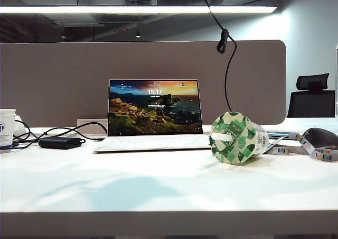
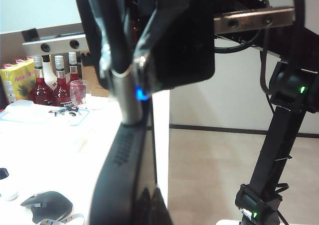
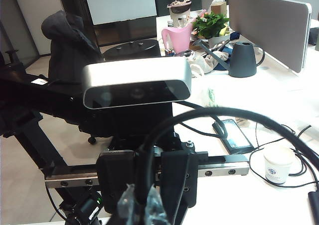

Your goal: Pick up the black phone, pick up the charger plug, insert the charger plug into the phone's charging port, and finally place the connected phone back on the desk.

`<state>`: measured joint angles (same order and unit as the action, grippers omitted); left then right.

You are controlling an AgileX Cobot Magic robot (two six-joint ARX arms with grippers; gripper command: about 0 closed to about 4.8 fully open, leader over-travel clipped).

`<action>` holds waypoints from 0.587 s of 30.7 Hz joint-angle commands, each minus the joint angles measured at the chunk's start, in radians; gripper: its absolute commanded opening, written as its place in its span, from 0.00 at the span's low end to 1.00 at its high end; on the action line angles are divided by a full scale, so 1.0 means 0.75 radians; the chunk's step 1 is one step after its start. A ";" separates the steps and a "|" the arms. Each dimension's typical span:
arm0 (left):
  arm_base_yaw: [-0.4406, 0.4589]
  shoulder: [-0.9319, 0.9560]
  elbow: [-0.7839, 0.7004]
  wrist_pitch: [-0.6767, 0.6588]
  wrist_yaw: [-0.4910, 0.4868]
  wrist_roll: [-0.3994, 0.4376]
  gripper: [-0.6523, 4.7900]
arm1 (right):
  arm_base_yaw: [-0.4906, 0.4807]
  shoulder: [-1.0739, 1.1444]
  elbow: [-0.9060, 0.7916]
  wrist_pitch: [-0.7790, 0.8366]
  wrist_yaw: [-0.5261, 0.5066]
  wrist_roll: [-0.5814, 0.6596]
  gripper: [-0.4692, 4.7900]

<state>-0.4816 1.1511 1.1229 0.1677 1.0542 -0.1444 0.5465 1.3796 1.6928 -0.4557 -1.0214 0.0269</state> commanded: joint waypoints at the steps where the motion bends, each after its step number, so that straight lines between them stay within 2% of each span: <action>1: -0.002 -0.010 0.012 0.078 -0.003 -0.003 0.11 | 0.003 -0.003 0.005 -0.030 0.021 -0.005 0.08; 4: -0.002 -0.010 0.012 0.077 0.003 -0.003 0.11 | 0.002 -0.003 0.007 -0.014 0.022 -0.001 0.11; 5: -0.002 -0.010 0.012 0.073 0.008 -0.003 0.11 | -0.002 -0.007 0.016 -0.007 0.025 -0.001 0.28; 6: -0.002 -0.010 0.012 0.068 0.009 -0.002 0.11 | -0.003 -0.008 0.022 -0.006 0.028 0.001 0.40; 7: -0.002 -0.010 0.012 0.063 0.011 -0.002 0.11 | -0.003 -0.012 0.039 -0.004 0.040 0.012 0.61; 14: -0.002 -0.010 0.012 0.034 -0.013 0.008 0.11 | -0.046 -0.065 0.075 -0.002 0.079 0.034 0.61; 18: -0.002 -0.010 0.012 -0.127 -0.154 0.060 0.11 | -0.090 -0.120 0.074 -0.110 0.188 0.033 0.59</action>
<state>-0.4812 1.1500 1.1244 0.0887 0.9791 -0.1261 0.4812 1.3033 1.7424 -0.5095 -0.9115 0.0513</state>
